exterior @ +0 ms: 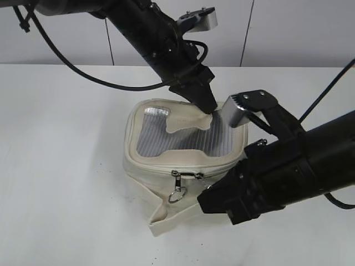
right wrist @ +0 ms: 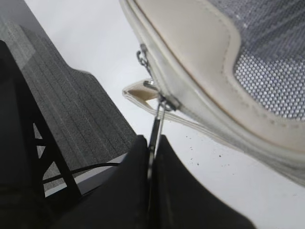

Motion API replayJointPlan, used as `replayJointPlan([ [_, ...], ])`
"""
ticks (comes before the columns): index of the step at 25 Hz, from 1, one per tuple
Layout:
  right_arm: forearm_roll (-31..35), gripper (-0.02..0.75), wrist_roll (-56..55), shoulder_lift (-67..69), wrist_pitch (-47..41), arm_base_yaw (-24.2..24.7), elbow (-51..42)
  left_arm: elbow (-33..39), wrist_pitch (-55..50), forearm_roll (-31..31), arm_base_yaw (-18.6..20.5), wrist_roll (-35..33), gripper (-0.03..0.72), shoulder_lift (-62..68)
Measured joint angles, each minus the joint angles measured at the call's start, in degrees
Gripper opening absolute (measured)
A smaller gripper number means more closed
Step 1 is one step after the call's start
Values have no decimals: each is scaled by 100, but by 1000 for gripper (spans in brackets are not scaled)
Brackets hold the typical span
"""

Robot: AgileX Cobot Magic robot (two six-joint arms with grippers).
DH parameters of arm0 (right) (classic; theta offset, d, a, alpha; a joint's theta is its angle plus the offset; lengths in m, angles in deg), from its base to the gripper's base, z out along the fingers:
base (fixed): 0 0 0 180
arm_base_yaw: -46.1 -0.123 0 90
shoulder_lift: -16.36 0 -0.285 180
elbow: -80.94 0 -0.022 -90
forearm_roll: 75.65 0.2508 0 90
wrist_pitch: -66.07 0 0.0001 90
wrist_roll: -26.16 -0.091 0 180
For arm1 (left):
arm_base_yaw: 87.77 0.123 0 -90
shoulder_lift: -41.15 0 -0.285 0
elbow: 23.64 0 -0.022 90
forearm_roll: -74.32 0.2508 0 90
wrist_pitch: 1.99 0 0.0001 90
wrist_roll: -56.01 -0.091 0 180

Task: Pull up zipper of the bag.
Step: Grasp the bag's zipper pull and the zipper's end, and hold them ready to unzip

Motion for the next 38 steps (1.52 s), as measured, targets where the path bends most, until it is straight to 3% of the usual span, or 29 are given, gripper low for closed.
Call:
replayJointPlan([
  [13,-603,8,-686,635,129,-772,713,0,-288,72,6,-81,38,0],
  [16,-1096,8,-1222,625,88,-796,764,0,-276,72,6,-81,38,0],
  [21,-2615,7,-2871,318,-9,-846,787,0,-80,129,6,-24,38,-28],
  [30,-4625,6,-5019,-238,-201,-874,787,22,27,828,6,470,38,-238],
  [38,-4806,6,-5340,-248,-251,-880,821,22,-87,975,6,636,37,-292],
])
